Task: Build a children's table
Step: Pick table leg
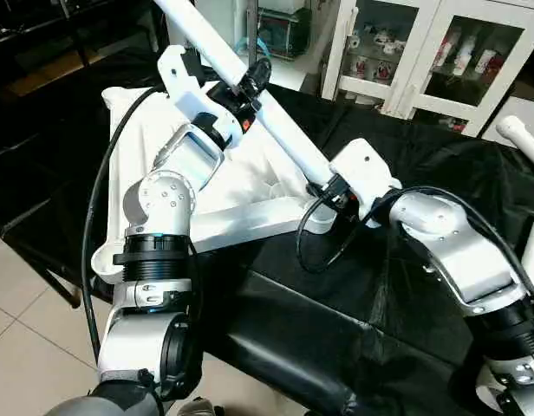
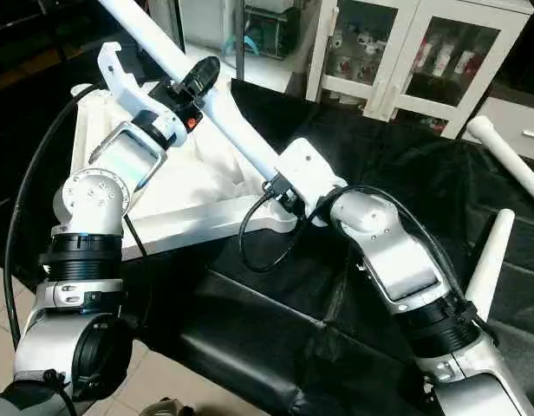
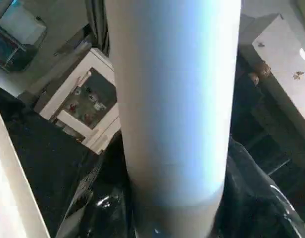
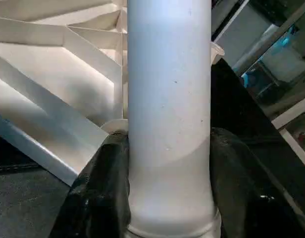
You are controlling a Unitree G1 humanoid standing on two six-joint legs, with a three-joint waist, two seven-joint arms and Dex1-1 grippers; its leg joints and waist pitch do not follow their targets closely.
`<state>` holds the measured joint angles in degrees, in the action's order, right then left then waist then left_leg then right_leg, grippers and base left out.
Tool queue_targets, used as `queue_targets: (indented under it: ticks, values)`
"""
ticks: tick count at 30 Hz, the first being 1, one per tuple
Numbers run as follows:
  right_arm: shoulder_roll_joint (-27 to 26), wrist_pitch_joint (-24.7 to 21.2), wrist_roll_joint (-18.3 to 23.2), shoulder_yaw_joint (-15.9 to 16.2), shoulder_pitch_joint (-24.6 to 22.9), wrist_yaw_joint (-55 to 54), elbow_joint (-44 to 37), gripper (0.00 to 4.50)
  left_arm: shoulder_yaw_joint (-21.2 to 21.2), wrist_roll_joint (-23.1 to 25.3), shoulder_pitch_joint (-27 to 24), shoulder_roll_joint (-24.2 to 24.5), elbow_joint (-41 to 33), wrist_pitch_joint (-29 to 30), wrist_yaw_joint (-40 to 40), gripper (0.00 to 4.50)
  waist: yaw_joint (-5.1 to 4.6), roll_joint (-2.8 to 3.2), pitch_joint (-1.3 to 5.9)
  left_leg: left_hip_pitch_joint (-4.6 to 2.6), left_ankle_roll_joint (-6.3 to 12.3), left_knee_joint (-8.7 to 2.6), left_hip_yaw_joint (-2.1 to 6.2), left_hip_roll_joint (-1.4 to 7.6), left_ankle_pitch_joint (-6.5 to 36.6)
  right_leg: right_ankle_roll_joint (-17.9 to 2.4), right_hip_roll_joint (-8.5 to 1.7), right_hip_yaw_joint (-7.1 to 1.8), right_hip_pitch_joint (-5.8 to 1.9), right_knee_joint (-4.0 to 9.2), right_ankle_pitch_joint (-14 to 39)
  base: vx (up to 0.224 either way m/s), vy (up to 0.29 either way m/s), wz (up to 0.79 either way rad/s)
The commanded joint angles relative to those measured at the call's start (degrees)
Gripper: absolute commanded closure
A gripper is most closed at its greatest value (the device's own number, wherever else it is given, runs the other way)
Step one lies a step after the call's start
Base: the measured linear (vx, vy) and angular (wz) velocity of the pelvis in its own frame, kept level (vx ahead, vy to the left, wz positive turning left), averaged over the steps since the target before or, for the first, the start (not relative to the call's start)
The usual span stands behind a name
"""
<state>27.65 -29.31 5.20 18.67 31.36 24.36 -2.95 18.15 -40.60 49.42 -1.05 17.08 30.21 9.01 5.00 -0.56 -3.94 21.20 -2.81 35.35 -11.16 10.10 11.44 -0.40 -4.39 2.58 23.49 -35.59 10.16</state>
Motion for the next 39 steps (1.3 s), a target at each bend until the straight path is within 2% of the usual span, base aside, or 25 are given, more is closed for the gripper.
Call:
queue_targets:
  ticks: [1, 4, 5, 6, 7, 8, 9, 10, 11, 12, 14, 15, 16, 18, 19, 21, 24, 26, 28, 29, 32, 33, 36, 39]
  values:
    - [0.1, 1.9, -0.4, -2.1, 0.4, 0.4, -0.2, 2.57, 1.5, -0.3, 0.4, 0.6, -0.6, 0.2, -1.2, 2.67, -0.12, 0.33, 4.63, -0.69, 0.41, -3.83, 1.34, 2.32, 7.5, -13.9, -3.10, -2.36, -3.55, 3.53, 3.3, 0.000, 0.000, 0.00]
    - [0.0, 2.4, -0.5, -2.3, 0.5, 0.4, -0.2, 2.57, 1.8, -0.6, 0.6, 0.8, -0.6, 0.4, -1.3, 2.72, -0.16, 0.33, 4.64, -0.76, 0.48, -3.84, 1.31, 2.33, 7.7, -13.7, -3.10, -2.37, -3.54, 3.55, 3.4, 0.000, 0.000, 0.00]
    - [-0.6, 3.2, 0.1, -3.0, 0.5, 0.9, -0.3, 2.22, 1.8, -0.7, 0.7, 1.2, -0.6, 0.6, -1.1, 2.73, -0.15, 0.37, 4.63, -0.73, 0.56, -3.84, 1.32, 2.33, 7.6, -13.8, -3.13, -2.37, -3.55, 3.52, 3.3, 0.000, 0.000, 0.00]
    - [-1.7, 3.3, 2.2, -4.4, 0.5, 1.5, -0.9, 2.22, 1.7, -0.5, 0.8, 1.6, -0.5, 0.7, -0.6, 2.73, -0.17, 0.38, 4.60, -0.71, 0.66, -3.85, 1.31, 2.32, 7.8, -13.8, -3.14, -2.38, -3.52, 3.57, 3.5, 0.000, 0.000, 0.00]
    - [-3.0, 2.4, 5.9, -6.5, 0.4, 2.8, -1.8, 2.01, 1.4, -0.4, 1.1, 2.1, -0.4, 1.0, 0.1, 2.74, -0.18, 0.50, 4.66, -0.74, 1.10, -3.85, 1.30, 2.29, 8.4, -13.8, -3.19, -2.40, -3.55, 3.55, 3.8, 0.000, 0.000, 0.00]
    - [-3.0, 2.4, 5.9, -6.5, 0.4, 2.8, -1.8, 1.87, 1.4, -0.4, 1.1, 2.1, -0.4, 1.0, 0.1, 2.75, -0.22, 0.46, 4.68, -0.70, 1.18, -3.90, 1.38, 2.38, 8.4, -13.8, -3.25, -2.38, -3.61, 3.51, 3.7, 0.000, 0.000, 0.00]
    - [-4.3, 0.9, 10.4, -9.7, 0.3, 4.3, -2.4, 1.85, 0.5, 0.1, 1.4, 3.2, -0.7, 1.7, 1.3, 2.75, -0.27, 0.26, 4.63, -0.82, 1.65, -3.91, 1.32, 2.41, 8.3, -13.8, -3.17, -2.39, -3.53, 3.52, 3.4, 0.000, 0.000, 0.00]
    - [-4.3, 0.9, 10.4, -9.7, 0.3, 4.3, -2.4, 1.80, 0.5, 0.1, 1.4, 3.2, -0.7, 1.7, 1.3, 2.76, -0.13, 0.43, 4.67, -0.84, 1.61, -3.89, 1.38, 2.47, 8.0, -13.8, -3.20, -2.39, -3.51, 3.37, 3.3, 0.000, 0.000, 0.00]
    - [-4.6, -0.4, 14.2, -12.3, 0.3, 6.3, -2.5, 1.62, -0.7, -0.3, 1.4, 4.4, -1.5, 3.3, 3.2, 2.76, -0.05, 0.42, 4.66, -0.81, 1.69, -3.87, 1.35, 2.49, 7.2, -13.9, -3.14, -2.36, -3.51, 3.28, 2.7, 0.000, 0.000, 0.00]
    - [-4.6, -0.4, 14.2, -12.3, 0.3, 6.3, -2.5, 1.62, -0.7, -0.3, 1.4, 4.4, -1.5, 3.3, 3.2, 2.76, -0.05, 0.46, 4.66, -0.85, 1.81, -3.89, 1.31, 2.42, 7.1, -13.9, -3.12, -2.34, -3.50, 3.33, 2.8, 0.000, 0.000, 0.00]
    - [-3.5, -2.9, 18.5, -14.8, 0.6, 10.0, -2.5, 1.51, -2.5, -2.3, 1.1, 6.0, -3.4, 7.1, 6.7, 2.77, 0.17, 0.57, 4.68, -1.02, 1.59, -3.88, 1.28, 2.51, 7.1, -14.4, -3.18, -2.30, -3.41, 3.29, 3.4, 0.000, 0.000, 0.00]
    - [-3.1, -3.5, 19.4, -15.3, 0.8, 10.8, -2.5, 1.33, -2.9, -2.8, 1.1, 6.3, -3.9, 8.0, 7.5, 2.77, 0.27, 0.64, 4.69, -0.98, 1.48, -3.86, 1.28, 2.53, 6.7, -14.8, -3.17, -2.28, -3.40, 3.19, 2.8, 0.000, 0.000, 0.00]
    - [-2.4, -6.2, 22.5, -17.4, 1.3, 13.3, -2.1, 1.33, -3.6, -4.1, 1.2, 7.1, -4.9, 10.5, 9.2, 2.77, 0.24, 0.62, 4.66, -0.90, 1.37, -3.86, 1.28, 2.56, 6.5, -14.9, -3.15, -2.27, -3.37, 3.17, 2.5, 0.000, 0.000, 0.00]
    - [-1.7, -9.3, 26.1, -19.4, 1.8, 15.6, -1.9, 1.15, -4.4, -4.9, 1.3, 7.8, -5.6, 12.1, 10.9, 2.77, 0.31, 0.63, 4.65, -0.93, 1.73, -3.85, 1.24, 2.46, 6.7, -15.5, -3.15, -2.28, -3.51, 3.11, 2.4, 0.000, 0.000, 0.00]
    - [-1.2, -10.6, 27.3, -20.1, 2.1, 16.6, -1.6, 1.05, -4.7, -5.6, 1.5, 8.0, -5.8, 13.0, 11.8, 2.77, 0.33, 0.29, 4.61, -0.85, 1.61, -3.83, 1.16, 2.44, 6.8, -15.6, -3.13, -2.26, -3.54, 3.24, 2.8, 0.000, 0.000, 0.00]
    - [0.1, -12.1, 28.7, -20.7, 2.3, 18.2, -1.2, 0.86, -4.8, -6.4, 1.6, 8.3, -6.1, 14.0, 12.8, 2.77, 0.39, 0.32, 4.58, -0.69, 1.55, -3.78, 1.19, 2.31, 6.5, -15.3, -3.29, -2.26, -3.70, 3.35, 3.8, 0.000, 0.000, 0.00]
    - [2.3, -16.8, 32.0, -21.8, 2.5, 20.9, -1.2, 0.79, -4.6, -8.5, 2.1, 8.4, -6.9, 15.9, 14.6, 2.77, 0.46, 0.21, 4.54, -0.61, 1.37, -3.76, 1.24, 2.26, 6.5, -14.7, -3.41, -2.27, -3.81, 3.54, 5.9, 0.000, 0.000, 0.00]
    - [3.4, -20.8, 35.9, -23.1, 2.8, 22.7, -1.2, 0.79, -4.4, -11.0, 2.1, 8.5, -8.1, 17.7, 17.4, 2.77, 0.36, 0.17, 4.55, -0.63, 1.47, -3.71, 1.22, 2.25, 6.3, -14.8, -3.34, -2.26, -3.75, 3.63, 6.5, 0.000, 0.000, 0.00]
    - [3.4, -20.8, 35.9, -23.1, 2.8, 22.7, -1.2, 0.79, -4.4, -11.0, 2.1, 8.5, -8.1, 17.7, 17.4, 2.77, 0.42, 0.22, 4.55, -0.65, 1.39, -3.71, 1.23, 2.36, 6.4, -14.8, -3.38, -2.20, -3.58, 3.70, 6.8, 0.000, 0.000, 0.00]
    - [3.7, -22.0, 37.2, -23.4, 3.0, 23.5, -1.2, 0.79, -4.4, -11.6, 2.1, 8.5, -8.5, 18.0, 18.3, 2.77, 0.30, 0.08, 4.56, -0.69, 1.38, -3.69, 1.18, 2.34, 6.4, -14.7, -3.30, -2.21, -3.59, 3.70, 6.9, 0.000, 0.000, 0.00]
    - [5.1, -24.9, 38.8, -22.4, 3.0, 25.9, -2.3, 0.79, -5.2, -12.6, 1.8, 9.1, -9.3, 18.4, 22.0, 2.77, 0.47, 0.17, 4.58, -0.76, 1.15, -3.73, 1.20, 2.34, 6.3, -14.2, -3.31, -2.20, -3.59, 3.76, 7.8, 0.000, 0.000, 0.00]
    - [5.1, -24.9, 38.8, -22.3, 2.9, 25.9, -2.3, 0.79, -5.2, -12.6, 1.8, 9.2, -9.4, 18.4, 22.1, 2.77, 0.53, 0.15, 4.55, -0.71, 1.11, -3.74, 1.21, 2.29, 6.1, -14.1, -3.26, -2.18, -3.63, 3.76, 7.7, 0.000, 0.000, 0.00]
    - [5.2, -25.3, 36.0, -18.7, 3.0, 25.7, -2.8, 0.79, -5.2, -13.1, 2.7, 9.7, -9.4, 17.3, 25.5, 2.77, 0.45, 0.15, 4.54, -0.71, 0.82, -3.72, 1.23, 2.35, 5.8, -13.8, -3.36, -2.20, -3.42, 3.78, 8.0, 0.000, 0.000, 0.00]
    - [4.0, -25.9, 35.5, -17.7, 4.0, 24.5, -2.4, 0.79, -5.0, -14.2, 3.7, 10.3, -9.4, 17.6, 27.9, 2.77, 0.41, 0.09, 4.54, -0.76, 0.31, -3.78, 1.24, 2.38, 6.3, -13.8, -3.43, -2.22, -3.46, 3.80, 8.7, 0.000, 0.000, 0.00]
